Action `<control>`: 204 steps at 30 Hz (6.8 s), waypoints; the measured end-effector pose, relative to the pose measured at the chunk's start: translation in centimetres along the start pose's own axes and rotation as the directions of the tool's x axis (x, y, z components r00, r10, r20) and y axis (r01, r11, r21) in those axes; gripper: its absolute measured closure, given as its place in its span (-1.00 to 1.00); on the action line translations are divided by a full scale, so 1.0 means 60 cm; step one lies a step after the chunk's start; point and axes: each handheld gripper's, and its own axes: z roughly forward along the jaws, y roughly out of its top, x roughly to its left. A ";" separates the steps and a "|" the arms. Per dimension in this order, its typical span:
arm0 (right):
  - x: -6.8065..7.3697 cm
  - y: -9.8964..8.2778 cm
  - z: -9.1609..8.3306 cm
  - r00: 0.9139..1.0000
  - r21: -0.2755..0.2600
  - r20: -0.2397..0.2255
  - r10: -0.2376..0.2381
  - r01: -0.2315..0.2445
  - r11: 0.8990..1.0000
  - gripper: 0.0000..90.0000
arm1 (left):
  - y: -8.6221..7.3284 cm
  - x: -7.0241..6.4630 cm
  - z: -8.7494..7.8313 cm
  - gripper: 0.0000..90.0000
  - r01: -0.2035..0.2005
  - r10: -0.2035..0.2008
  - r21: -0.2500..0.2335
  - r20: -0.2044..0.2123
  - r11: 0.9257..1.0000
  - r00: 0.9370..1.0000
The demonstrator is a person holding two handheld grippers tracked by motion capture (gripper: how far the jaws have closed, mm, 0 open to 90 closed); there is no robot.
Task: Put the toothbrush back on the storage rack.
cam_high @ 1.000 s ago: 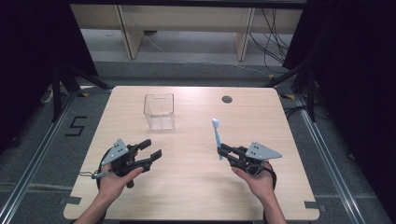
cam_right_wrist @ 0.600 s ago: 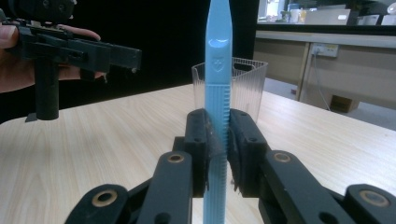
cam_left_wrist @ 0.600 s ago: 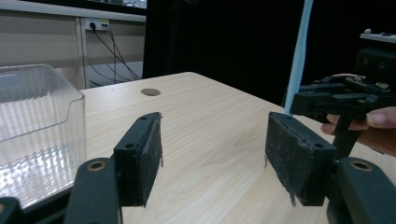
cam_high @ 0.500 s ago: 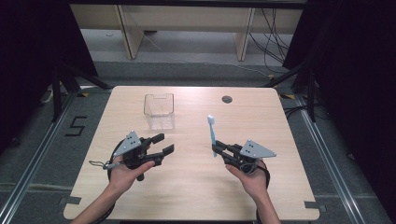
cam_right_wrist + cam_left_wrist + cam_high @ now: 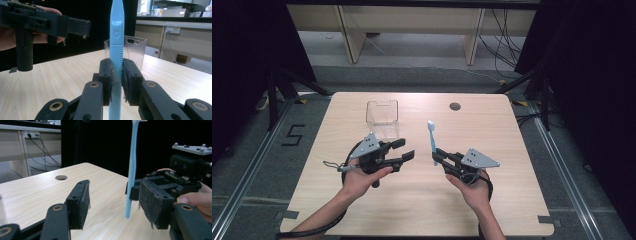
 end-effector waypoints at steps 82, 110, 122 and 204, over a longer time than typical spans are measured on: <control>0.013 -0.011 0.005 0.988 0.069 0.153 -0.020 0.010 0.998 -0.16 | 0.031 0.006 0.036 0.86 -0.112 0.113 0.009 -0.048 0.994 0.993; -0.003 -0.040 -0.045 0.962 0.046 0.272 0.013 -0.026 0.999 -0.23 | 0.034 0.058 -0.039 0.86 -0.106 0.104 -0.006 -0.162 0.994 0.981; -0.010 -0.047 -0.062 0.955 0.043 0.296 -0.011 -0.002 0.999 -0.24 | 0.032 0.073 -0.059 0.86 -0.100 0.092 -0.028 -0.195 0.995 0.976; -0.008 -0.049 -0.060 0.957 0.036 0.288 0.036 -0.048 0.998 -0.24 | 0.110 0.189 -0.057 0.86 -0.155 0.117 -0.065 -0.399 0.986 0.910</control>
